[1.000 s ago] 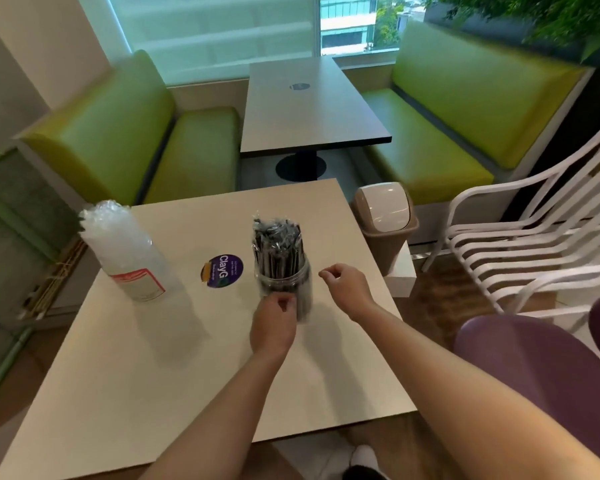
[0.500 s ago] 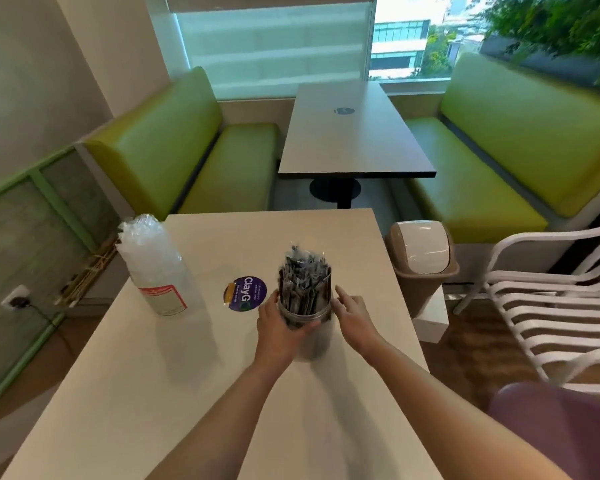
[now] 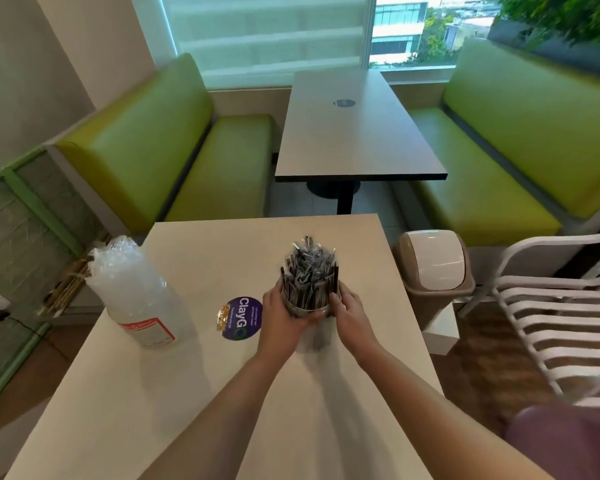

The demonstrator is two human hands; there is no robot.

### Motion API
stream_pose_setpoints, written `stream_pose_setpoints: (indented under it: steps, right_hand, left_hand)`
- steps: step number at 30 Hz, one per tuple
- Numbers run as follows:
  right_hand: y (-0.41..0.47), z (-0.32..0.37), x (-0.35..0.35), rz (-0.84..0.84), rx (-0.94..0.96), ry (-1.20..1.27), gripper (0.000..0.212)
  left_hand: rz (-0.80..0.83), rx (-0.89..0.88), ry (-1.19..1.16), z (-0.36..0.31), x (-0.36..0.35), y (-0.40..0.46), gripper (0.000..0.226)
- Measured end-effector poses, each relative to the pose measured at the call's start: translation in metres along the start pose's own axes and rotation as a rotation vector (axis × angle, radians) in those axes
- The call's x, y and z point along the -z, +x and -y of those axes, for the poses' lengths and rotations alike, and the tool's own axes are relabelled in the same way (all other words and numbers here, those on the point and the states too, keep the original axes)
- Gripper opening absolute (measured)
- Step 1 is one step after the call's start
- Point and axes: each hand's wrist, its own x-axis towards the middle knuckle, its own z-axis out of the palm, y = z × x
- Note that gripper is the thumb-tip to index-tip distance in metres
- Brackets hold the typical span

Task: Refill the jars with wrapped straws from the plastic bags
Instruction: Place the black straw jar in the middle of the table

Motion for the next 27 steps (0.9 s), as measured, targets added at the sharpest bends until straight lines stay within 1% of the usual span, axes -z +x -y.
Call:
stream_pose_setpoints:
  steps: [3, 7, 12, 16, 19, 23, 27]
  right_hand:
    - [0.039, 0.011, -0.005, -0.024, -0.008, 0.015, 0.044]
    - [0.094, 0.020, -0.019, -0.060, -0.015, -0.007, 0.043]
    - [0.167, 0.005, -0.037, -0.099, -0.013, -0.030, 0.051]
    - [0.194, 0.022, -0.044, -0.103, -0.018, -0.017, 0.044]
    - [0.219, 0.027, -0.050, -0.115, -0.016, -0.033, 0.048]
    - [0.244, 0.040, -0.048, -0.094, -0.044, -0.025, 0.051]
    - [0.271, 0.042, -0.050, -0.079, -0.006, -0.042, 0.052]
  left_hand:
    - [0.036, -0.018, -0.024, -0.015, 0.002, 0.033, 0.102]
    - [0.084, -0.043, -0.055, -0.018, 0.001, 0.087, 0.100]
    - [0.115, -0.062, -0.054, -0.009, -0.001, 0.151, 0.090]
    - [0.139, -0.080, -0.059, -0.005, -0.001, 0.189, 0.087]
    - [0.164, -0.085, -0.055, 0.000, -0.002, 0.218, 0.080]
    - [0.198, -0.072, -0.015, 0.000, -0.004, 0.254, 0.083]
    - [0.216, -0.073, 0.009, -0.001, -0.009, 0.282, 0.083]
